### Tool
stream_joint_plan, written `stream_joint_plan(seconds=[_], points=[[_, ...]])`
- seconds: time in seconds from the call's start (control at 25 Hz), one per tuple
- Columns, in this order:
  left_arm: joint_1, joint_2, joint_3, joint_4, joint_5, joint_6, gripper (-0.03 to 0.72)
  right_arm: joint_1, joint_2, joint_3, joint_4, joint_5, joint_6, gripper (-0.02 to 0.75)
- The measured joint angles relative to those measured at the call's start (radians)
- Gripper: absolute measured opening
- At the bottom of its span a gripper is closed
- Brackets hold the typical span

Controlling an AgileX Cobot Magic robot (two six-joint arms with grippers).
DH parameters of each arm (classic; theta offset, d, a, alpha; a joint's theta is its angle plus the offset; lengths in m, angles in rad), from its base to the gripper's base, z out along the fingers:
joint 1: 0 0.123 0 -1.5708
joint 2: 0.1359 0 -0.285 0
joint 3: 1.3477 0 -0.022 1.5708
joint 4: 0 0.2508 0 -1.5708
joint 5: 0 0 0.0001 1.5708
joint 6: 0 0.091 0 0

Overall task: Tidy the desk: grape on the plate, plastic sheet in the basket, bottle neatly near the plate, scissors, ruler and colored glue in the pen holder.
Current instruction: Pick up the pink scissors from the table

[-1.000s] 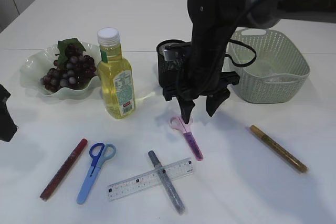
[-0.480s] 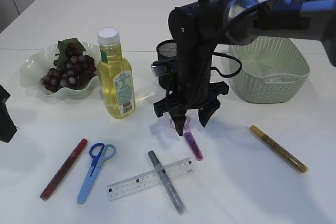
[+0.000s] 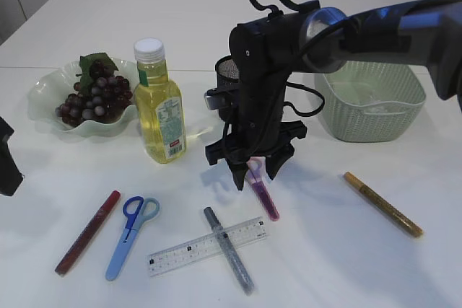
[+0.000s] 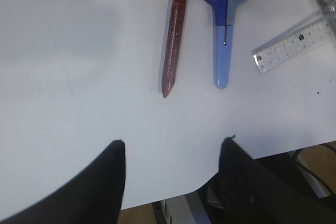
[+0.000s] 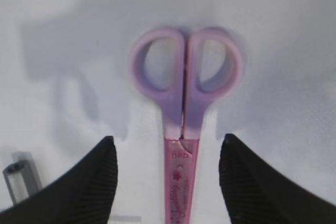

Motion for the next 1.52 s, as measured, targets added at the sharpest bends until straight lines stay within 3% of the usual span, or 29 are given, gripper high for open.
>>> stream_joint_plan(seconds=[1.52], points=[[0.000,0.000,0.000,-0.003,-0.039,0.000,0.415,0.000,0.031,0.000,-0.016,-0.064,0.032,0.478]])
